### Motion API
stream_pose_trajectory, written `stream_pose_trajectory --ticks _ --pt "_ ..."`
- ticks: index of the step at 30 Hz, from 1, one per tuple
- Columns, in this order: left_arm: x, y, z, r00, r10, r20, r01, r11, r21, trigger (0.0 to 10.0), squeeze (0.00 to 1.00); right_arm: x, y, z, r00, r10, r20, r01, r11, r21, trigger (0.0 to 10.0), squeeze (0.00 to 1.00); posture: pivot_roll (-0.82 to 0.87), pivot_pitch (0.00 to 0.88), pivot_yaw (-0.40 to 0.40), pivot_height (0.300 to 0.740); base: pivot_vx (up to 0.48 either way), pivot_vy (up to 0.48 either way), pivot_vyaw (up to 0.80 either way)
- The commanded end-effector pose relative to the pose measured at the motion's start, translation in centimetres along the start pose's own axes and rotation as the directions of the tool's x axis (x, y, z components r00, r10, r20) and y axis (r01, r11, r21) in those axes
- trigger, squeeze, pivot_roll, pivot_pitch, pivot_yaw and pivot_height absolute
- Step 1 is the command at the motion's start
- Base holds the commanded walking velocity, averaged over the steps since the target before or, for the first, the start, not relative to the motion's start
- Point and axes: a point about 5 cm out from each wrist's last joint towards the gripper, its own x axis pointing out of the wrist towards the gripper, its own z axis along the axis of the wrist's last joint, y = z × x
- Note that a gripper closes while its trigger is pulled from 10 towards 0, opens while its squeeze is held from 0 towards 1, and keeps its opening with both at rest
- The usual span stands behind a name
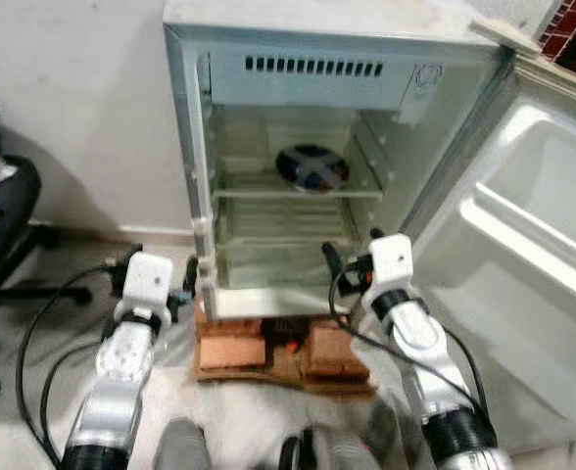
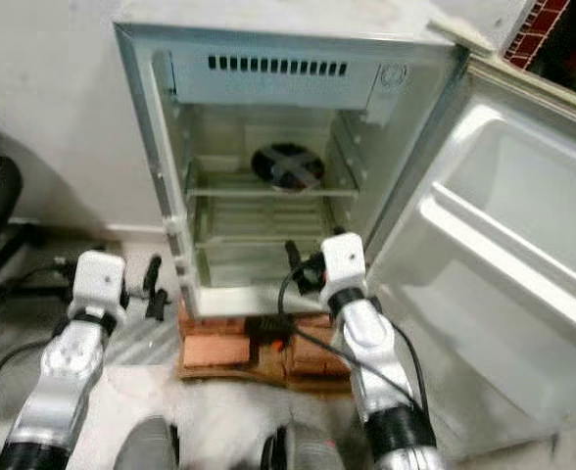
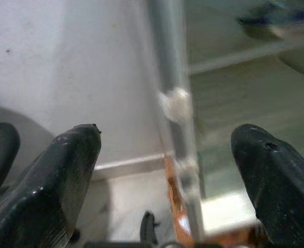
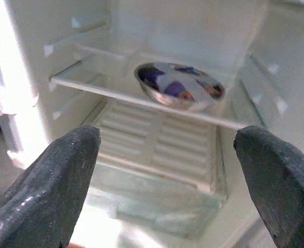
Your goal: Restocking fridge
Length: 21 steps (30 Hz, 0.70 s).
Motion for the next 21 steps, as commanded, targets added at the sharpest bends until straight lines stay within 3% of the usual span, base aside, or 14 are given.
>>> stream_pose_trajectory --ticks 1,6,8,14,21 --pt "-0.1 -0.6 -0.4 0.999 -0.050 -0.010 0.050 0.999 0.012 10.0 0.00 -0.4 -0.4 -0.4 0.999 -0.044 -0.004 0.044 0.998 0.034 10.0 0.00 0.09 0.005 -0.041 0.740 -0.262 -0.292 0.00" --pt "0.4 -1.1 -0.6 0.985 -0.173 -0.004 0.172 0.981 0.086 10.0 0.00 -0.5 0.2 -0.1 1.000 -0.007 0.012 0.007 1.000 0.001 10.0 0.00 0.07 0.005 -0.005 0.740 -0.052 -0.278 0.00" --pt "0.7 -1.1 -0.5 0.979 -0.203 -0.004 0.202 0.975 0.093 10.0 0.00 -0.6 0.2 0.2 1.000 -0.001 0.024 0.000 0.999 0.047 10.0 0.00 0.07 0.009 0.002 0.740 0.000 -0.427 0.00" --pt "1.5 -0.9 -0.3 0.980 -0.200 -0.004 0.200 0.976 0.081 10.0 0.00 -0.6 -0.5 -0.1 0.999 -0.035 0.001 0.034 0.994 0.100 10.0 0.00 0.05 0.011 0.011 0.740 0.000 -0.480 0.00" --pt "0.7 -1.7 -1.2 0.972 -0.236 -0.014 0.237 0.968 0.086 10.0 0.00 -0.8 -0.2 -0.7 0.998 0.054 -0.037 -0.049 0.990 0.132 10.0 0.00 0.06 0.006 -0.009 0.740 0.000 -0.480 0.00"
